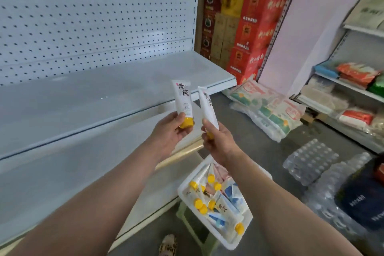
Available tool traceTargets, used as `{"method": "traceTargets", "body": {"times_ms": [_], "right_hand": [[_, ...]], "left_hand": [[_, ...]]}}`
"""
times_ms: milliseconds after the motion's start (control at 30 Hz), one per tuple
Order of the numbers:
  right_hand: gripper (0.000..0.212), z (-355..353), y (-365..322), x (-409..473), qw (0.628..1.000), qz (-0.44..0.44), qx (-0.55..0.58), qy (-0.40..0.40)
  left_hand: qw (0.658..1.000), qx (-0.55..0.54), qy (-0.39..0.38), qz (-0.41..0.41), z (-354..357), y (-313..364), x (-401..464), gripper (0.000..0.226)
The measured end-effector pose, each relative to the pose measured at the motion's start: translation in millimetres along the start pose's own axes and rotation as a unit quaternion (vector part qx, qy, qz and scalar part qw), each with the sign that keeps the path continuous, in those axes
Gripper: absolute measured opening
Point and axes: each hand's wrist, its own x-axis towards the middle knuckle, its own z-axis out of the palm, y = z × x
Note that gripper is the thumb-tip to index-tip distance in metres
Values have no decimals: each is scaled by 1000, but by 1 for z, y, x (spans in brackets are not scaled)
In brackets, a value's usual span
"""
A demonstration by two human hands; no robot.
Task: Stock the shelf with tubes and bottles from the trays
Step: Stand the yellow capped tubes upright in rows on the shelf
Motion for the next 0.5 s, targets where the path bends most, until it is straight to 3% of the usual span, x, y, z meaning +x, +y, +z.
{"method": "traceTargets", "body": {"times_ms": [200, 333, 500], "right_hand": [[28, 88, -6, -15, 995, -53, -17, -79], [42, 140, 0, -16, 990, -67, -96, -84], [31, 203, 18, -7, 980, -76, -105, -151]], "left_hand": [[996, 12, 28, 88, -31, 65, -45, 32], [987, 33, 73, 136, -66, 104, -68, 33], [973, 58, 135, 180, -123, 149, -88, 40]]}}
